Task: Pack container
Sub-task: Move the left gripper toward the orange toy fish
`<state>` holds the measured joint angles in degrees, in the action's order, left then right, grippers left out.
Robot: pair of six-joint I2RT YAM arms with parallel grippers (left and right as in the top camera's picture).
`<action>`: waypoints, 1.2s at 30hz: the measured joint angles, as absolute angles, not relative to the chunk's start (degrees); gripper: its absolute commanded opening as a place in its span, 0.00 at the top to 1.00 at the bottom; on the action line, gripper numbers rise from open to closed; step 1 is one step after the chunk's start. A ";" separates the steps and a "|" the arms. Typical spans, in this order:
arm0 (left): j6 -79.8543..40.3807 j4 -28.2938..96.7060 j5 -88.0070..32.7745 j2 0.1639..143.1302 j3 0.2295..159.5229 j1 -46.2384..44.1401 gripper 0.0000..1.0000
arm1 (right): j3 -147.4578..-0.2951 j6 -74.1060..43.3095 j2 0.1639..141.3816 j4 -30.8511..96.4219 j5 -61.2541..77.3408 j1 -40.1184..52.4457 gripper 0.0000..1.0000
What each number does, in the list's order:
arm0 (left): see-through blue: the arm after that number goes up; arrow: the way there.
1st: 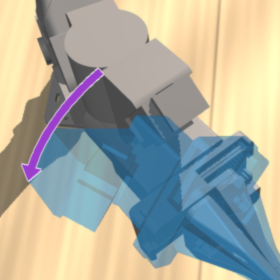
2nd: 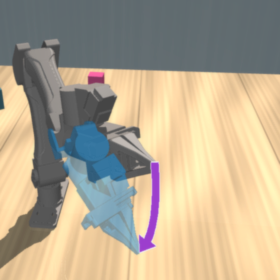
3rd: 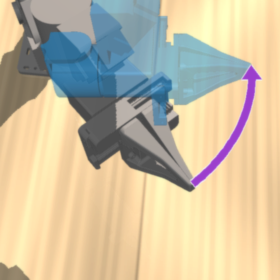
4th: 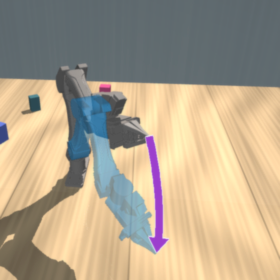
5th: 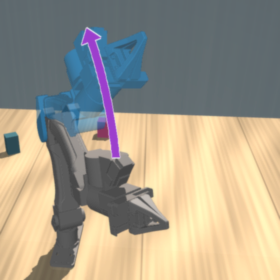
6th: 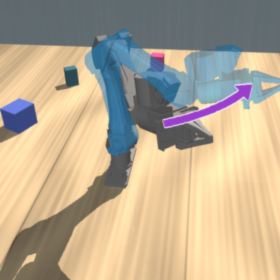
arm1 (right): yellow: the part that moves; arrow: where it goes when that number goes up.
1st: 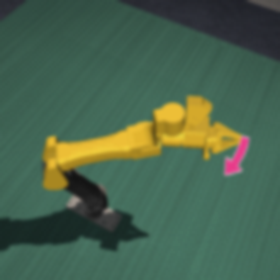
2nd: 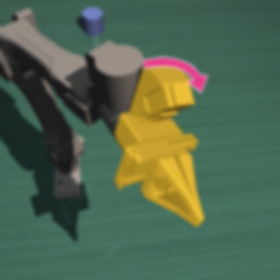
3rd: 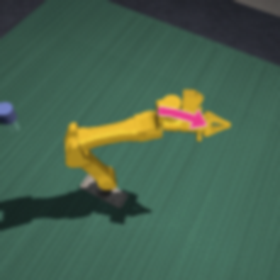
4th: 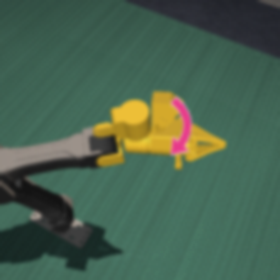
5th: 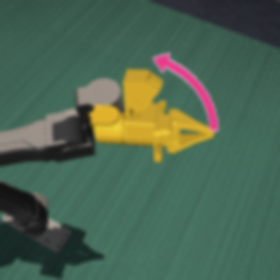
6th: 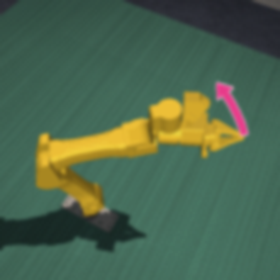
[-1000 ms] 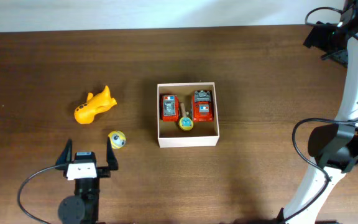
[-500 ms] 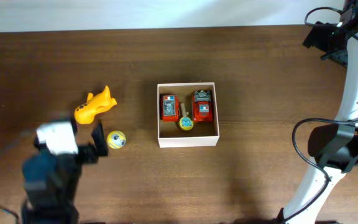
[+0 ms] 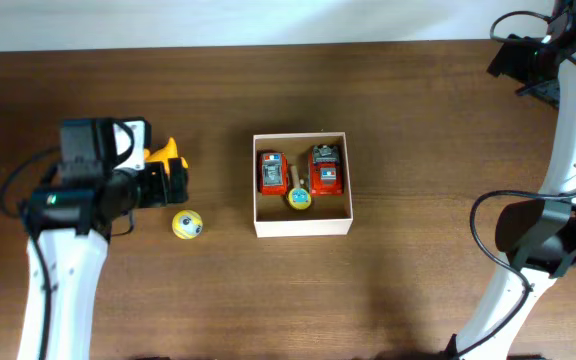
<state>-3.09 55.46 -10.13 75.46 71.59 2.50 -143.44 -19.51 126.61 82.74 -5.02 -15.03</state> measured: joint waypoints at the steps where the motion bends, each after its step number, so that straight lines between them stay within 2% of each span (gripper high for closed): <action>1: -3.09 55.29 -11.03 76.86 71.59 2.50 0.01 | -143.44 -19.51 126.61 82.74 -5.02 -15.03 0.01; 10: -4.34 43.86 -14.39 84.51 71.59 2.50 0.03 | -143.44 -19.46 126.61 82.76 -5.02 -15.03 0.01; 15: -11.16 39.42 -7.62 84.51 71.70 2.50 0.24 | -143.44 -19.51 126.61 82.74 -5.02 -15.03 0.01; 17: -13.39 39.40 -5.04 84.60 71.70 2.50 0.28 | -143.44 -19.53 126.61 82.74 -5.02 -15.03 0.01; 25: -17.58 39.38 -0.82 91.26 71.81 0.16 0.23 | -143.44 -19.51 126.61 82.74 -5.02 -15.03 0.01; 36: -23.94 42.24 4.49 98.28 71.81 -2.28 0.30 | -143.44 -19.51 126.61 82.74 -5.02 -15.03 0.01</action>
